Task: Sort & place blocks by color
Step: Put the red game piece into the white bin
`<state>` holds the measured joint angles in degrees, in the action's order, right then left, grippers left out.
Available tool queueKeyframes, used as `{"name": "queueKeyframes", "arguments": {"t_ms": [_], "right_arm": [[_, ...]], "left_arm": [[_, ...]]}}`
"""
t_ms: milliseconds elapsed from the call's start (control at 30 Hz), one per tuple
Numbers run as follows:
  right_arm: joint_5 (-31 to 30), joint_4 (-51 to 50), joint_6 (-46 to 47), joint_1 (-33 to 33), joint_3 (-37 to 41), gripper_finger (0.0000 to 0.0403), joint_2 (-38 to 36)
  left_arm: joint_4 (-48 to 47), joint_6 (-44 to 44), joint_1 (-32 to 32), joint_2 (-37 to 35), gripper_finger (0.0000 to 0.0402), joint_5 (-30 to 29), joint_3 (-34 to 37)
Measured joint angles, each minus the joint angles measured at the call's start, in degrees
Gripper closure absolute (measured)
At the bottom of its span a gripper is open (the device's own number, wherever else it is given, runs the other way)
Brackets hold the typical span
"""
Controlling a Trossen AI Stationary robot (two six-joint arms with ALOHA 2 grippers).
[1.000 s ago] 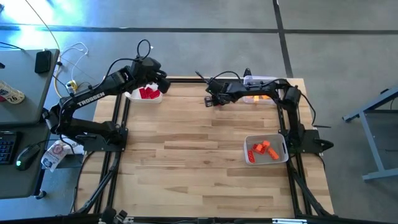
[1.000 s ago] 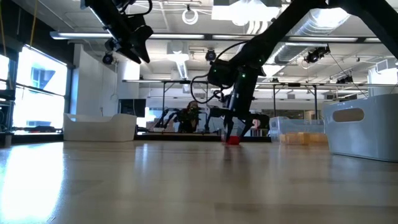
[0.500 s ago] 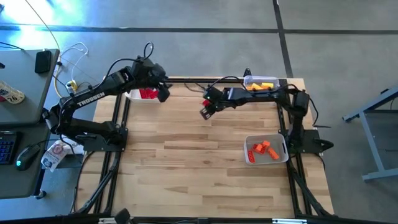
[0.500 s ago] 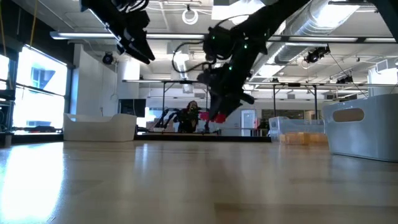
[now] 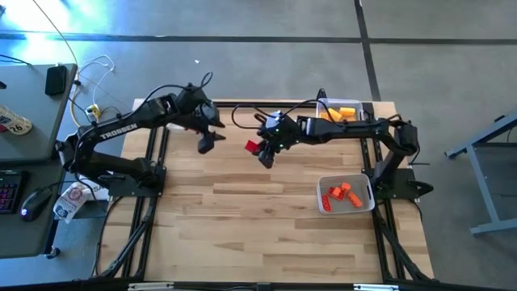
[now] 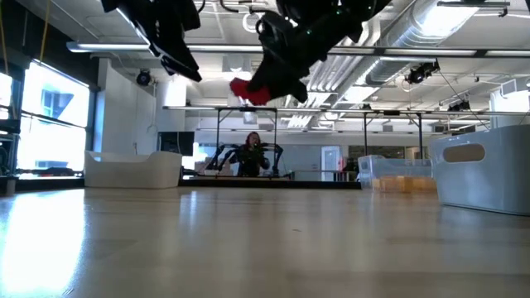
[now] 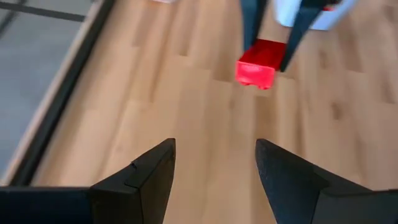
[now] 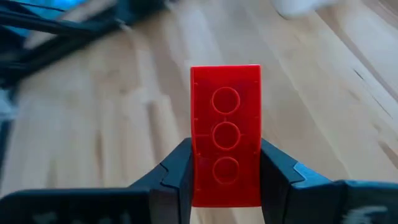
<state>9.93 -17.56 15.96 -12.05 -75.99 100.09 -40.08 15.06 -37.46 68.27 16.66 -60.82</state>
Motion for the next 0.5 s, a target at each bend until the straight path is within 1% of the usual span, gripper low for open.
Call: {"name": "queueKeyframes", "arguments": {"t_ms": [167,233,500], "right_arm": [[2.71,5.02,-1.49,1.52,-0.02,0.0299,-0.89],[4.02,5.83,-1.82,2.02,-0.02,0.0299,-0.89],[4.29,8.82,-3.01,4.84,-0.02,0.0299,-0.89]], "left_arm": [[-0.53,-0.50,4.92,0.00,0.0195,3.21,0.00],[-0.23,-1.54,6.91,0.00,0.0195,3.60,0.00],[2.57,-8.15,12.82,0.00,0.0195,3.55,0.00]]}}
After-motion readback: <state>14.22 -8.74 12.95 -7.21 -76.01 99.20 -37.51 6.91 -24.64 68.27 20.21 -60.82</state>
